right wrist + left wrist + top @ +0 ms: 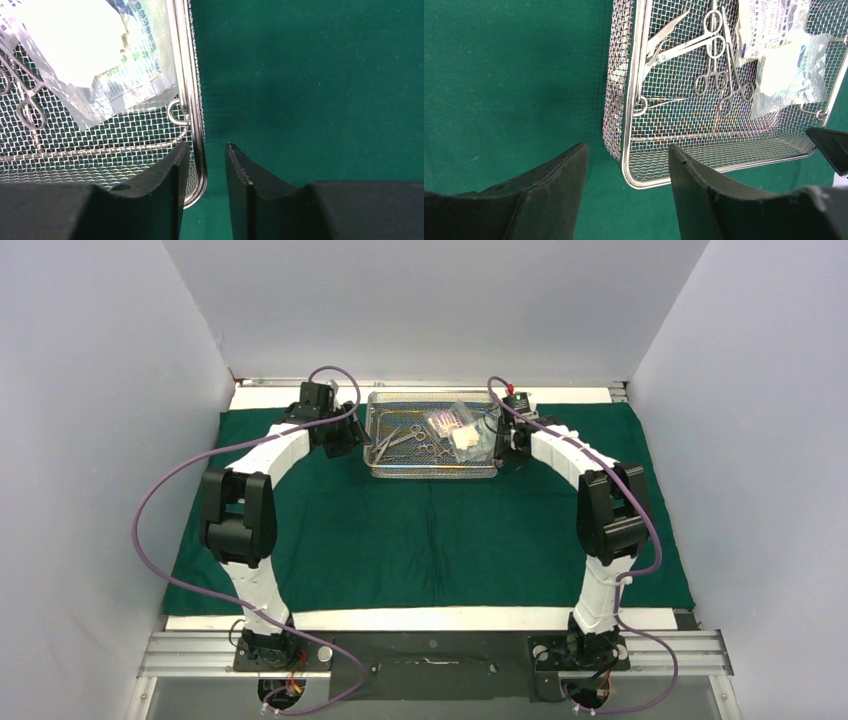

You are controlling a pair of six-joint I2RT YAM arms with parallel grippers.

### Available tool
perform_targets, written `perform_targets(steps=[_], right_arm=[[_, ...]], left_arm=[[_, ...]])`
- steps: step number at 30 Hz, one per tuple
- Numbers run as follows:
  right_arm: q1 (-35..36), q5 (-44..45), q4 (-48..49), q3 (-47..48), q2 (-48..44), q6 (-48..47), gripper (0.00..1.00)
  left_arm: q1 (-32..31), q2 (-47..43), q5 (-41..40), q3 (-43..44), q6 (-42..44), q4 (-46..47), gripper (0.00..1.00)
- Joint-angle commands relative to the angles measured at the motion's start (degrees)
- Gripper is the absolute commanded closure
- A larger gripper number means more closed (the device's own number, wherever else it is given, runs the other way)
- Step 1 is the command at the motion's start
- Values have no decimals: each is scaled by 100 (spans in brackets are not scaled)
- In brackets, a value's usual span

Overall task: Open and lay out the surgical kit
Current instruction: Move the container from the surgical kit.

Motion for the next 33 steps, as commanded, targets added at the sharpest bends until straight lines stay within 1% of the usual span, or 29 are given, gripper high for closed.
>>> perform_targets(steps=[1,2,4,7,12,15,18,21,22,33], right_arm=[[21,343,-156,294,113,25,72],[28,361,-178,306,124,30,72],[47,381,-183,304,133,33,74],[71,384,-189,302,165,40,76],[78,387,-186,285,248,43,77],[78,421,-164,291,279,51,83],[81,519,-131,296,258,48,94],[98,589,-75,311,196,39,95],[108,623,-57,316,169,27,95],[204,1291,59,518,-383,34,95]], left_arm=[[-84,6,-190,13,162,-87,45],[-122,26,-236,5,179,-104,46],[-181,76,-290,-13,210,-109,51],[-284,185,-402,15,264,-127,56],[-414,404,-691,88,323,-183,59],[-445,462,-777,130,331,-218,66],[-445,449,-795,151,301,-208,78],[-446,391,-788,188,279,-188,96],[-453,373,-781,214,267,-195,100],[-659,-174,-687,584,205,-171,100]])
